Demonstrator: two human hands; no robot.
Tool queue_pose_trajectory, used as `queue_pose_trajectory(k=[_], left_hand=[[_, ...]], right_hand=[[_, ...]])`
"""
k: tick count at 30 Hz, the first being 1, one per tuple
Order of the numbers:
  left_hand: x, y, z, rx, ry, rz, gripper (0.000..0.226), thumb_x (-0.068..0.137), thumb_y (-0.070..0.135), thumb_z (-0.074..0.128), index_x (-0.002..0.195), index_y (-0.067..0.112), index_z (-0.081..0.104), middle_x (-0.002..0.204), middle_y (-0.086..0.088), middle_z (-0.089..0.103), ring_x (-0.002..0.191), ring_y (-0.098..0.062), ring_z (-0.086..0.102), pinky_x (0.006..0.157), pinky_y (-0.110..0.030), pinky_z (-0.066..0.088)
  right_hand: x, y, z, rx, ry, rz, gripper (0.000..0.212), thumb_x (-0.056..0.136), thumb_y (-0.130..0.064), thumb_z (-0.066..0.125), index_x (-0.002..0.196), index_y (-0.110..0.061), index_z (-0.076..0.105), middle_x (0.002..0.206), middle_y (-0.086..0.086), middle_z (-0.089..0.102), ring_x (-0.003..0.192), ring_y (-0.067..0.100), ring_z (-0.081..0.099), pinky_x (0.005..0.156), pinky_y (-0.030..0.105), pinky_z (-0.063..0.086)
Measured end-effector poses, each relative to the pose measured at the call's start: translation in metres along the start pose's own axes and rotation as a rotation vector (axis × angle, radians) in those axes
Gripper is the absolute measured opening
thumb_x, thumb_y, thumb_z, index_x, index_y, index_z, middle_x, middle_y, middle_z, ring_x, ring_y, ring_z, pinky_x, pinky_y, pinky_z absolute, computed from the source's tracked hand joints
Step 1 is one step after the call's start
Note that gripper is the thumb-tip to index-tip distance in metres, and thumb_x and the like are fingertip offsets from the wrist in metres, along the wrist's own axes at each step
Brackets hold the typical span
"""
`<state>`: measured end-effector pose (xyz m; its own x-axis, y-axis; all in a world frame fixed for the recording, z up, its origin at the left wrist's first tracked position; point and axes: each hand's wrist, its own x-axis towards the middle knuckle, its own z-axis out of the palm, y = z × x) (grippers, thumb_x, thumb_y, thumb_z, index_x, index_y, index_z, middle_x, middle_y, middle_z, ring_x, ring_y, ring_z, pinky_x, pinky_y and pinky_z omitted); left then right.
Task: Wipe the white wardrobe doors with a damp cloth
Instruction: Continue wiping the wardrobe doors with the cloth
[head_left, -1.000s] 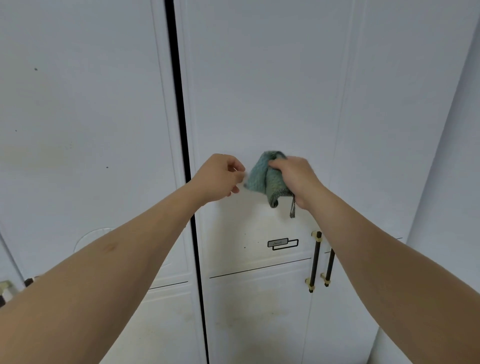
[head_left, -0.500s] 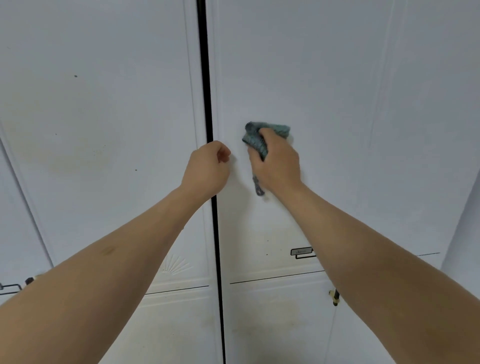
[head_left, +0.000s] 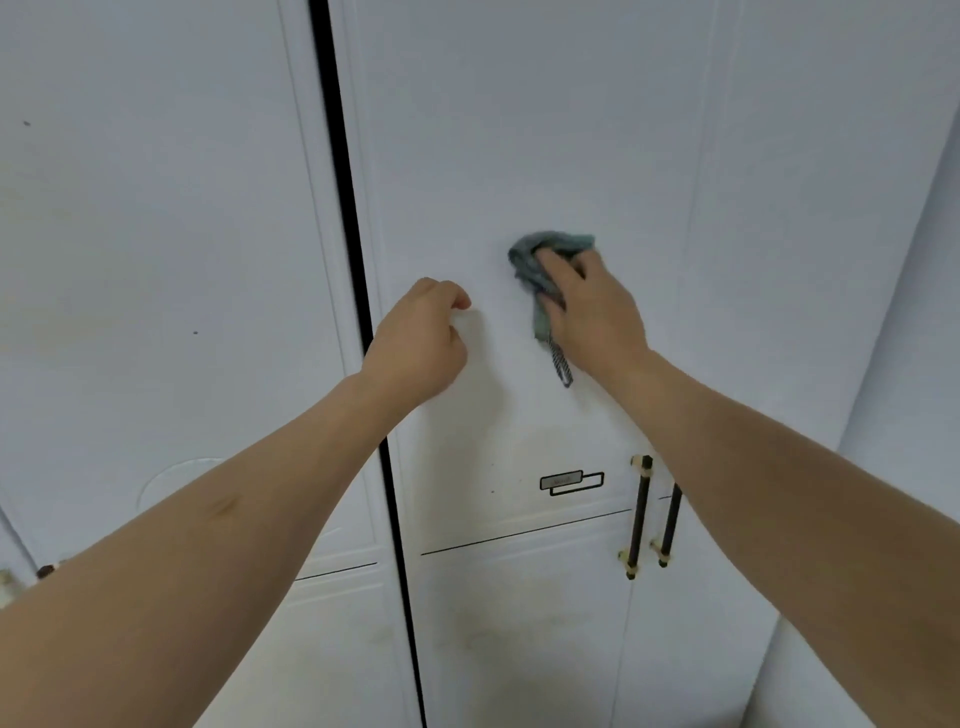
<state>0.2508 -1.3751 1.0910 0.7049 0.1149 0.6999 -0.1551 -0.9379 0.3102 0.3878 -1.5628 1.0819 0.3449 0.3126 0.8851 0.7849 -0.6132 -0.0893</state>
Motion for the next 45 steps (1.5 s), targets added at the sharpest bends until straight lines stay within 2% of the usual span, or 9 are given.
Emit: queue_pose_trajectory(k=[4, 10, 16, 20, 24, 27, 30, 35, 45], left_hand=[[-0.002, -0.003, 0.003, 0.022, -0.016, 0.007, 0.048, 0.086, -0.004, 0.041, 0.127, 0.012, 0.060, 0.128, -0.003, 0.055, 0.106, -0.021, 0.058, 0.091, -0.039, 0.052], [-0.013, -0.017, -0.001, 0.035, 0.000, 0.033, 0.047, 0.084, -0.005, 0.041, 0.124, 0.012, 0.061, 0.126, -0.003, 0.056, 0.101, -0.021, 0.059, 0.089, -0.041, 0.052], [-0.027, -0.029, -0.005, 0.083, -0.058, 0.015, 0.053, 0.082, -0.008, 0.041, 0.127, 0.012, 0.059, 0.130, -0.002, 0.053, 0.110, -0.023, 0.056, 0.088, -0.043, 0.052], [-0.032, -0.027, 0.001, 0.107, -0.072, 0.051, 0.050, 0.081, -0.007, 0.046, 0.126, 0.009, 0.060, 0.133, -0.006, 0.053, 0.115, -0.025, 0.052, 0.085, -0.035, 0.047], [-0.033, -0.023, 0.009, 0.223, 0.058, 0.203, 0.053, 0.074, -0.001, 0.045, 0.124, 0.004, 0.061, 0.138, -0.017, 0.051, 0.128, -0.039, 0.046, 0.104, -0.054, 0.042], [-0.031, -0.021, 0.021, 0.390, 0.026, 0.197, 0.078, 0.068, -0.006, 0.049, 0.145, 0.008, 0.043, 0.161, -0.025, 0.021, 0.151, -0.043, 0.013, 0.121, -0.060, 0.014], [-0.032, -0.022, 0.028, 0.466, 0.000, 0.146, 0.091, 0.067, -0.009, 0.054, 0.152, 0.012, 0.030, 0.165, -0.023, 0.002, 0.153, -0.041, -0.003, 0.122, -0.061, 0.002], [-0.034, -0.029, 0.025, 0.500, 0.027, 0.138, 0.086, 0.070, -0.005, 0.058, 0.151, 0.007, 0.031, 0.165, -0.019, 0.010, 0.154, -0.038, 0.002, 0.121, -0.063, 0.002], [-0.074, -0.064, 0.009, 0.503, 0.021, 0.200, 0.088, 0.065, -0.013, 0.051, 0.150, 0.004, 0.037, 0.162, -0.014, 0.027, 0.151, -0.034, 0.023, 0.122, -0.057, 0.010]], right_hand=[[0.015, 0.051, -0.024, -0.059, 0.114, 0.301, 0.055, 0.103, -0.020, 0.047, 0.156, -0.023, 0.034, 0.145, 0.015, 0.044, 0.114, 0.034, 0.057, 0.093, 0.038, 0.048], [-0.054, 0.045, 0.011, 0.015, 0.095, 0.666, 0.061, 0.096, -0.005, 0.044, 0.156, -0.015, 0.034, 0.144, 0.015, 0.047, 0.108, 0.038, 0.060, 0.087, 0.041, 0.048], [-0.111, -0.046, 0.075, 0.140, -0.010, 0.427, 0.054, 0.094, -0.022, 0.053, 0.147, -0.011, 0.047, 0.124, 0.013, 0.059, 0.095, 0.033, 0.063, 0.070, 0.041, 0.056], [-0.109, -0.093, 0.092, 0.036, -0.093, 0.111, 0.062, 0.076, -0.022, 0.069, 0.136, -0.014, 0.059, 0.101, 0.012, 0.062, 0.072, 0.036, 0.060, 0.057, 0.039, 0.049], [-0.099, -0.075, 0.080, -0.045, -0.079, -0.036, 0.069, 0.071, -0.008, 0.074, 0.138, -0.016, 0.060, 0.100, 0.010, 0.062, 0.078, 0.032, 0.059, 0.055, 0.037, 0.051], [-0.088, -0.018, 0.053, -0.086, -0.067, 0.098, 0.072, 0.078, -0.008, 0.070, 0.147, -0.016, 0.050, 0.122, 0.016, 0.060, 0.092, 0.038, 0.061, 0.064, 0.041, 0.053], [-0.081, 0.048, 0.025, -0.102, -0.050, 0.345, 0.076, 0.086, -0.007, 0.063, 0.155, -0.019, 0.035, 0.143, 0.018, 0.046, 0.098, 0.042, 0.060, 0.074, 0.045, 0.054], [-0.138, 0.083, 0.024, -0.187, -0.224, 0.529, 0.080, 0.088, -0.007, 0.064, 0.156, -0.013, 0.023, 0.138, 0.024, 0.049, 0.093, 0.044, 0.062, 0.070, 0.043, 0.049], [-0.165, -0.014, 0.080, 0.009, -0.224, 0.697, 0.080, 0.085, -0.001, 0.060, 0.154, -0.009, 0.020, 0.139, 0.022, 0.047, 0.087, 0.042, 0.064, 0.067, 0.041, 0.053]])
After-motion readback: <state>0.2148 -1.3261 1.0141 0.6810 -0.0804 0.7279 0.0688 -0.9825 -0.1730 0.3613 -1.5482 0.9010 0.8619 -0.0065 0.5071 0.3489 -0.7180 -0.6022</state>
